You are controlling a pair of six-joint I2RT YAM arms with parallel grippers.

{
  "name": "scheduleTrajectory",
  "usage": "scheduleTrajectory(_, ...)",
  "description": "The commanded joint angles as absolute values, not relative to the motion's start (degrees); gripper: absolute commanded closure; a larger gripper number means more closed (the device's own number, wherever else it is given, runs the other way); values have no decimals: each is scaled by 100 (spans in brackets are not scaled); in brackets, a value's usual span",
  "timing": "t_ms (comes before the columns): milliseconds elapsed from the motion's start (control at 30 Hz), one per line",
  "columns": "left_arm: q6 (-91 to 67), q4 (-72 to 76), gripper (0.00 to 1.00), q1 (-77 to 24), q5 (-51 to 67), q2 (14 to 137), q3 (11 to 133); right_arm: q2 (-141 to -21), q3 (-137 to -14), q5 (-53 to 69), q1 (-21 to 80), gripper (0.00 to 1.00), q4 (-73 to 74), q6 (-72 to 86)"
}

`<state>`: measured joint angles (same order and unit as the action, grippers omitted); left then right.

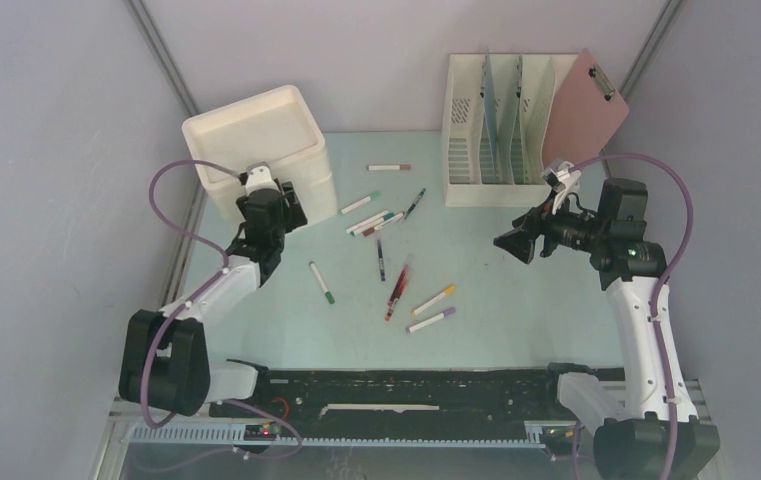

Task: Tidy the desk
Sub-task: Open the drawer in the storage box.

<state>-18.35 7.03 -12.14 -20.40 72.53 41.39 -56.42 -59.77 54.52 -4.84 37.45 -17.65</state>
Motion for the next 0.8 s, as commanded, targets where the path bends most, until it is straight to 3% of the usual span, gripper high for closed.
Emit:
scheduleTrajectory(0, -1738, 1187, 26, -1213, -2356, 7528, 4439, -5520, -5996, 5539, -448, 24, 3673, -1826)
scheduleTrajectory(267, -1787, 1492, 45, -1217, -2965, 7879, 4574, -5519, -6002, 5553, -440, 24, 3673, -1828)
scheduleTrajectory(633, -1803, 1550, 49, -1218, -3078, 8288, 4835, -5515, -5999, 5555, -432, 24, 3668, -1829)
scheduleTrajectory(767, -1794, 1553, 57, -1216, -3051, 8338, 4878, -5518, -5996, 5557, -433, 24, 3673, -1837)
